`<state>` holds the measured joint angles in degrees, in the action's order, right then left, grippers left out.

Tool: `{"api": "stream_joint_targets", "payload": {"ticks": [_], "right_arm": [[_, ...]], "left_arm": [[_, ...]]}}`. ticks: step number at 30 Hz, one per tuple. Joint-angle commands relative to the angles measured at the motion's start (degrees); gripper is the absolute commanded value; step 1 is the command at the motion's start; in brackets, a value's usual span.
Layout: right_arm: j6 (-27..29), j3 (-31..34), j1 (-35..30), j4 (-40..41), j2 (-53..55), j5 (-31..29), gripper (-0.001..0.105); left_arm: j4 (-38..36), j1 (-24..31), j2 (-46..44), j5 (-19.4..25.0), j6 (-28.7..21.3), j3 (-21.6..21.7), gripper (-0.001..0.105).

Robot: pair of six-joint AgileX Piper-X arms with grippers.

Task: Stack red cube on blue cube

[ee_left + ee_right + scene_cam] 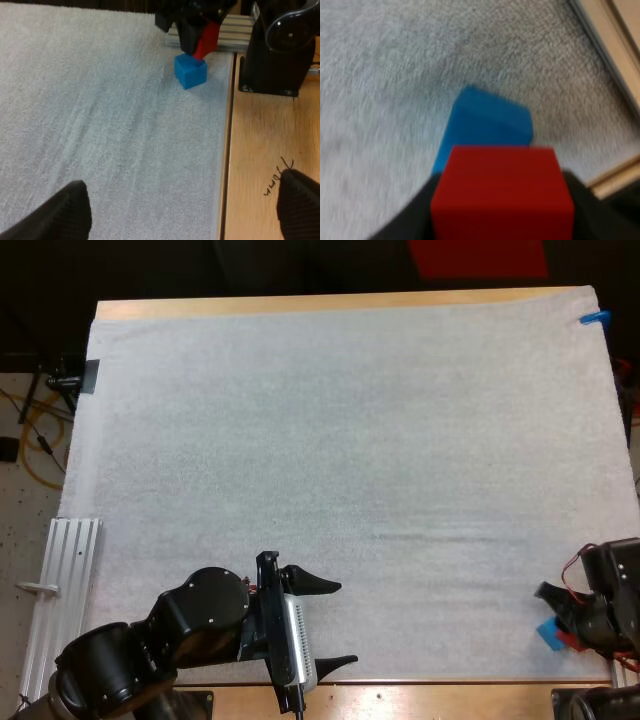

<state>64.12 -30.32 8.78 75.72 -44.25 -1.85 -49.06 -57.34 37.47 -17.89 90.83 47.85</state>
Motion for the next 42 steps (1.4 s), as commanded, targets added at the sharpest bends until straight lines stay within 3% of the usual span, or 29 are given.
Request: {"api": "stream_joint_targets", "payload": {"ticks": [1,15,18,20,23,25,42], "right_arm": [[-1.6,0.0,0.1,-0.3,-1.0,-0.9,0.003],[-2.6,0.0,0.1,-4.3,-2.8,-0.5,0.004],[-2.6,0.0,0.1,-4.2,-2.8,1.5,0.017],[-2.3,0.0,0.1,-4.4,-2.8,1.5,0.035],[-2.4,0.0,0.1,-4.5,-2.8,1.9,0.051],[-2.4,0.0,0.1,-4.5,-2.8,1.9,0.054],[-1.2,-2.6,0.1,-1.8,-1.9,0.8,0.054]], "left_arm": [[0.7,-0.3,-0.1,0.1,0.6,0.3,0.073],[0.9,-0.3,-0.1,-0.3,0.6,0.3,0.073],[1.0,-0.3,-0.1,-0.3,0.6,0.3,0.073],[1.0,-0.3,-0.1,-0.3,0.6,0.3,0.073],[1.0,-0.3,-0.1,-0.3,0.6,0.3,0.073],[1.0,-0.3,-0.1,-0.3,0.6,0.3,0.073],[1.0,-0.3,-0.1,-0.3,0.6,0.3,0.073]]}}
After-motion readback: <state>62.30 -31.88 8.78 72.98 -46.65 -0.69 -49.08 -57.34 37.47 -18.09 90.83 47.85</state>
